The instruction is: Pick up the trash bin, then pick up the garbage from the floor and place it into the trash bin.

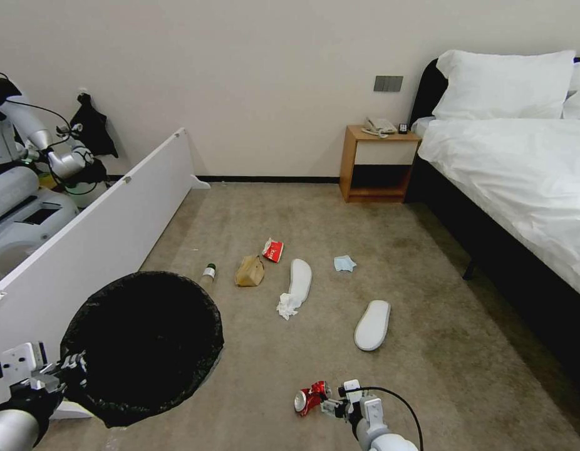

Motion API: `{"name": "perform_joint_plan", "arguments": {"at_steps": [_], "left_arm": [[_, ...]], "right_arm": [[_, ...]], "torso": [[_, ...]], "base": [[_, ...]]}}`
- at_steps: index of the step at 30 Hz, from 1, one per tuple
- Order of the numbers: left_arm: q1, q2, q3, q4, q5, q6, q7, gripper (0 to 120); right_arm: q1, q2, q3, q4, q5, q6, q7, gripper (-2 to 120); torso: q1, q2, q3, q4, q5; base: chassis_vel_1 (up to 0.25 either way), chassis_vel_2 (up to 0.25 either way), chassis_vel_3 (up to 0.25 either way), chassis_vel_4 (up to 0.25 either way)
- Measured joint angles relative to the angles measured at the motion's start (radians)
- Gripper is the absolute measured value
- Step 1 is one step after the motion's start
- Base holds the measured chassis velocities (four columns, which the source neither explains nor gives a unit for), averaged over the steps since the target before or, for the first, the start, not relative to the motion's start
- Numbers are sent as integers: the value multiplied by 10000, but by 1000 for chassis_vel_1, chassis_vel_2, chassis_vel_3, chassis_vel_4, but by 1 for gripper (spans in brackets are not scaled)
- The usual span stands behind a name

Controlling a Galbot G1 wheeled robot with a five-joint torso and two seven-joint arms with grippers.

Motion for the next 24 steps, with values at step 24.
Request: {"name": "perform_joint_plan", "arguments": {"at_steps": [24], "left_arm": [[81,39,-126,0,-74,0,18,3]], "right_arm": [[710,546,-48,-846,144,0,256,100]], "torso": [[0,0,1,0,0]], "base": [[0,0,0,0]]}}
